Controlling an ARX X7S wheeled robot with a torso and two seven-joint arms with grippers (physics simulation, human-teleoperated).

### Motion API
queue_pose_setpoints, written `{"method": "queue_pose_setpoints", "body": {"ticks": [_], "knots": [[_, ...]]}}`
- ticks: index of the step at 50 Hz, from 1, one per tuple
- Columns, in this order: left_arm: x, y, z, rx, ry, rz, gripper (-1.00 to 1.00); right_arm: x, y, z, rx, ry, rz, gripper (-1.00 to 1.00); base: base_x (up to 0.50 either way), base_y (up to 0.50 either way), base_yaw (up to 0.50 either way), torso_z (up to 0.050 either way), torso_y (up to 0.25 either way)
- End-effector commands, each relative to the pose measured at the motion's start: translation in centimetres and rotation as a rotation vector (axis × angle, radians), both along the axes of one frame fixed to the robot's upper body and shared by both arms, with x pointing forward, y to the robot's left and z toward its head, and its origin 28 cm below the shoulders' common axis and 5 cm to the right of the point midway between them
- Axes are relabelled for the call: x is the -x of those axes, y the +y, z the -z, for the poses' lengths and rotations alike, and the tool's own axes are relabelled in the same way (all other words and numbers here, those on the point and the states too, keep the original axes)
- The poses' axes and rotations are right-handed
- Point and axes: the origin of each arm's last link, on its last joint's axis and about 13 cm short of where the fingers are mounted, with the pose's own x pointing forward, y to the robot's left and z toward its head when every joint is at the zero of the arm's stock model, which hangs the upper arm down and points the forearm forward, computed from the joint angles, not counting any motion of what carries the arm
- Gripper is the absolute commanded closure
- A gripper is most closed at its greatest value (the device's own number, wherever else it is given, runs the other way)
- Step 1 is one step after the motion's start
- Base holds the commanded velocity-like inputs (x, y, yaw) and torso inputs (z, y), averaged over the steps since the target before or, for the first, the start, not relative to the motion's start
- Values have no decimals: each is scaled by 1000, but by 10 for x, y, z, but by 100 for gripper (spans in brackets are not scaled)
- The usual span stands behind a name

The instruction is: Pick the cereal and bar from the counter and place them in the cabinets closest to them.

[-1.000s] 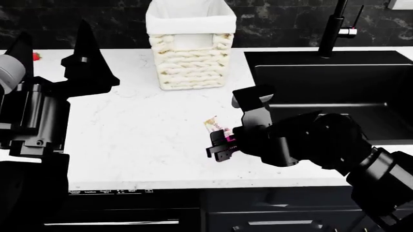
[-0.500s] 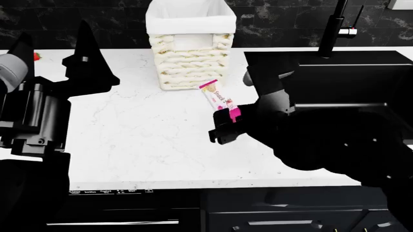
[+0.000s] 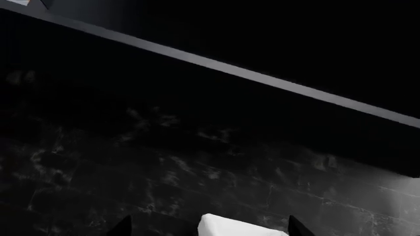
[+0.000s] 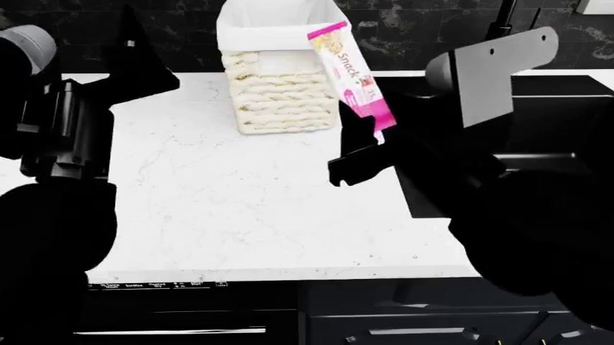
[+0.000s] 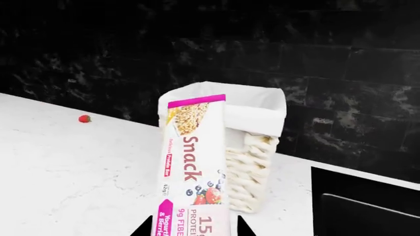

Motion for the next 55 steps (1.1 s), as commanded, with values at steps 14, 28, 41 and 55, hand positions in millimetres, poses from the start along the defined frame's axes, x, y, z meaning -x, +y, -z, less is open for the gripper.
{"method": "queue_pose_setpoints", "body": {"ticks": [14, 28, 41, 55], "knots": [[-152, 0, -17, 188, 326, -62, -100, 26, -13, -19, -35, -153, 4, 100, 0, 0, 0, 0, 0], [-167, 3, 17, 280, 430, -132, -100, 31, -20, -20, -40, -160, 23, 100, 0, 0, 0, 0, 0], [-166, -1, 29, 354, 427, 17, -100, 40, -20, -34, -51, -242, 9, 100, 55, -1, 0, 0, 0], [-166, 3, 29, 447, 403, 92, -100, 40, -18, -43, 47, -222, 39, 100, 502, 115, 0, 0, 0]]}}
